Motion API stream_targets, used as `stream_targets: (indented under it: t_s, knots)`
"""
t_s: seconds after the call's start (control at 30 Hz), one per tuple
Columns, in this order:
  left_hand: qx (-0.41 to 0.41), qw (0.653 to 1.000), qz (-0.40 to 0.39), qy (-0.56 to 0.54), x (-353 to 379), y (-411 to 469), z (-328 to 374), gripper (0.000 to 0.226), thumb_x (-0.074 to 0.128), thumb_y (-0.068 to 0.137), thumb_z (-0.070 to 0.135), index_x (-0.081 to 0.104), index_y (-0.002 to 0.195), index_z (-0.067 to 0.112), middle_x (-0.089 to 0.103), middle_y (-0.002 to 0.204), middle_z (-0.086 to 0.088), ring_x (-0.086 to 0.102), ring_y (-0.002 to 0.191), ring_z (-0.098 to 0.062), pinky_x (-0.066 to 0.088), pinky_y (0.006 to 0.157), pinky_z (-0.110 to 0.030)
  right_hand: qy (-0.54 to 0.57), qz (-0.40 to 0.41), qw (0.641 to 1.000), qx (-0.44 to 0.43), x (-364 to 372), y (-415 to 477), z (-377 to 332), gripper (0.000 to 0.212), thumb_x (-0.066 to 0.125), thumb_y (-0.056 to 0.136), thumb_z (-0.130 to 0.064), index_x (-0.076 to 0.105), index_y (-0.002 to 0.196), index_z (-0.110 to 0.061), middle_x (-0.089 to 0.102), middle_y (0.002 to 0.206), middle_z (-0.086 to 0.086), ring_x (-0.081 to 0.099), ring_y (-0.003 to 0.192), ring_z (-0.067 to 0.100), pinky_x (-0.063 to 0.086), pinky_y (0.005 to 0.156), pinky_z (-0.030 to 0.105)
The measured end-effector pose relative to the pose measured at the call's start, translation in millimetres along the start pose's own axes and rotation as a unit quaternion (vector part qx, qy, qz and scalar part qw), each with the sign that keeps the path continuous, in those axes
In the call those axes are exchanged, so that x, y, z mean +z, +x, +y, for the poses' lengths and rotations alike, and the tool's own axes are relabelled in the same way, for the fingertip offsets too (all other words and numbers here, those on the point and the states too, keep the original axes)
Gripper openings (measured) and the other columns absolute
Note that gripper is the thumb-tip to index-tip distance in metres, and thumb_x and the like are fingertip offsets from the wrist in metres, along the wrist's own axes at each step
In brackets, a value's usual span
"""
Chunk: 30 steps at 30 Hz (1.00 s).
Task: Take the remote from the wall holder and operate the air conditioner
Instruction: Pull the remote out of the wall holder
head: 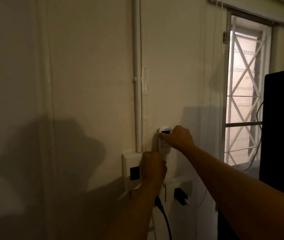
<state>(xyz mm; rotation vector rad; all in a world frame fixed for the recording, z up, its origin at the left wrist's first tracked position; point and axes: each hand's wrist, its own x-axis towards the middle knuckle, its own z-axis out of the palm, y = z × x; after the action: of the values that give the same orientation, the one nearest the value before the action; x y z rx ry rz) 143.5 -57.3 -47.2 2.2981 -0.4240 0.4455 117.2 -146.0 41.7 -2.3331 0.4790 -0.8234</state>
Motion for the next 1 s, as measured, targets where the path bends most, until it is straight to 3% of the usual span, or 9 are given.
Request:
stream_targets:
  t_s: [0.2, 0.5, 0.67, 0.73, 0.8, 0.87, 1.0]
  knots:
    - [0.019, 0.999, 0.042, 0.011, 8.7, 11.8, -4.6, 0.02, 0.059, 0.087, 0.015, 0.07, 0.089, -0.002, 0.069, 0.093, -0.019, 0.068, 0.08, -0.029, 0.06, 0.069, -0.041, -0.001, 0.017, 1.0, -0.014, 13.1, 2.1, 2.6, 0.062, 0.079, 0.066, -0.051, 0.064, 0.102, -0.002, 0.068, 0.1, 0.014, 0.068, 0.088, 0.028, 0.05, 0.063, 0.03]
    - [0.018, 0.999, 0.026, 0.029, 12.7, 16.5, -10.5, 0.02, 0.06, 0.089, 0.02, 0.069, 0.089, 0.002, 0.068, 0.097, -0.017, 0.068, 0.081, -0.028, 0.058, 0.067, -0.034, 0.0, 0.046, 0.999, -0.027, 7.6, 3.4, -6.0, 0.06, 0.081, 0.064, -0.048, 0.068, 0.1, -0.002, 0.07, 0.098, 0.014, 0.069, 0.086, 0.028, 0.057, 0.068, 0.033]
    - [0.019, 1.0, 0.012, -0.006, -6.9, 16.3, -0.7, 0.018, 0.055, 0.09, 0.012, 0.066, 0.093, -0.001, 0.066, 0.095, -0.016, 0.066, 0.081, -0.028, 0.053, 0.062, -0.032, 0.073, 0.106, 0.99, -0.055, -57.2, 28.7, -55.5, 0.057, 0.079, 0.067, -0.046, 0.066, 0.106, -0.007, 0.069, 0.099, 0.008, 0.069, 0.087, 0.025, 0.059, 0.074, 0.037]
    - [0.018, 0.994, 0.084, -0.061, -33.8, 13.7, 16.1, 0.023, 0.05, 0.093, 0.02, 0.065, 0.082, 0.007, 0.062, 0.077, -0.005, 0.061, 0.069, -0.019, 0.045, 0.054, -0.026, 0.082, 0.101, 0.989, -0.064, -89.1, 33.6, -72.8, 0.052, 0.08, 0.066, -0.046, 0.063, 0.1, -0.009, 0.066, 0.094, 0.007, 0.069, 0.082, 0.025, 0.06, 0.071, 0.037]
    - [0.032, 0.968, 0.113, -0.223, -64.8, 14.1, 38.4, 0.027, 0.049, 0.094, 0.029, 0.062, 0.074, 0.015, 0.066, 0.073, -0.003, 0.063, 0.067, -0.02, 0.052, 0.057, -0.028, 0.096, 0.084, 0.989, -0.072, -107.2, 32.0, -76.8, 0.047, 0.081, 0.065, -0.043, 0.059, 0.09, -0.009, 0.065, 0.089, 0.008, 0.069, 0.074, 0.024, 0.062, 0.068, 0.038]
    - [0.036, 0.931, 0.05, -0.361, -90.4, 16.7, 59.6, 0.023, 0.052, 0.092, 0.037, 0.061, 0.076, 0.024, 0.071, 0.086, -0.004, 0.069, 0.08, -0.022, 0.059, 0.073, -0.036, 0.091, 0.072, 0.991, -0.071, -112.7, 28.1, -72.2, 0.047, 0.083, 0.064, -0.042, 0.059, 0.088, -0.009, 0.066, 0.087, 0.008, 0.069, 0.074, 0.024, 0.062, 0.066, 0.038]
    - [0.054, 0.926, -0.112, -0.358, -112.6, 18.0, 84.8, 0.011, 0.064, 0.087, 0.031, 0.065, 0.086, 0.021, 0.071, 0.1, -0.008, 0.07, 0.093, -0.024, 0.06, 0.08, -0.037, 0.104, 0.065, 0.991, -0.05, -116.1, 25.8, -63.8, 0.056, 0.085, 0.06, -0.043, 0.063, 0.096, -0.006, 0.07, 0.092, 0.013, 0.072, 0.077, 0.027, 0.062, 0.065, 0.041]
